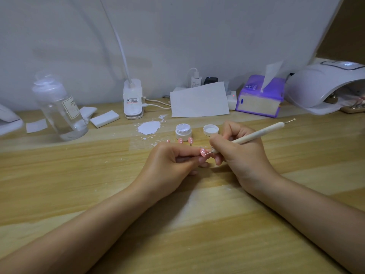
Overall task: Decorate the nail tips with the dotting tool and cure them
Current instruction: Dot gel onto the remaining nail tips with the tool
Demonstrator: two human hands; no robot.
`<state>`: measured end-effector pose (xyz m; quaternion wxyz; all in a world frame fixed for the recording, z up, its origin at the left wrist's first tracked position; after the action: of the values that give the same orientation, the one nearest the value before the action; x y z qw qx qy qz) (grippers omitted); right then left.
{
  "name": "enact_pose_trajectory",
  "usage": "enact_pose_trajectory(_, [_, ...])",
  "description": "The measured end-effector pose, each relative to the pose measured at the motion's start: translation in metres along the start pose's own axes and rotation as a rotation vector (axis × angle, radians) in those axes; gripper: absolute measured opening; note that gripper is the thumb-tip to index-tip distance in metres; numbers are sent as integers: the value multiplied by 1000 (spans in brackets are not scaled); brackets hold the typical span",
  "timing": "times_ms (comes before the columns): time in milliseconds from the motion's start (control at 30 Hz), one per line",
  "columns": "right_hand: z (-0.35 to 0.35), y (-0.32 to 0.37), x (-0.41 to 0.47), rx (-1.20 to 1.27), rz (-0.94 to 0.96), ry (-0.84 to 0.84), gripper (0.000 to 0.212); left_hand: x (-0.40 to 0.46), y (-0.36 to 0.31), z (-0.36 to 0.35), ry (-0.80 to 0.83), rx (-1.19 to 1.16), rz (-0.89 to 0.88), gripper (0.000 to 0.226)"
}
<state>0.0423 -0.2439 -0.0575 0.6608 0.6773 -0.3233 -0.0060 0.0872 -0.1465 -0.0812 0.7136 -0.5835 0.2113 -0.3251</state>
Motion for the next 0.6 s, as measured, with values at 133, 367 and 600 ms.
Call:
enact_pose_trajectory(133, [-2, 2, -1, -5, 1, 10, 40, -1, -1, 0, 0, 8, -8, 15])
enact_pose_trajectory(367, [-4, 1, -2, 8, -4, 15, 39, -1, -2, 0, 4, 1, -15, 18])
enact_pose_trajectory(600, [-2, 0, -1, -11, 2, 4, 38, -1, -2, 1, -7, 5, -15, 18])
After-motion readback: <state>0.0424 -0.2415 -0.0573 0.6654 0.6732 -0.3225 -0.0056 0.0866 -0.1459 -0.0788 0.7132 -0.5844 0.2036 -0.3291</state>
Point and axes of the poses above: each hand's wrist, its own x-axis towards the middle knuckle, its own z-axis out of the back of the hand, y = z × x, the point moved 10 cm from there along x, towards the middle knuckle, and after that the axes turned 6 degrees about z, right-handed, at the moved point
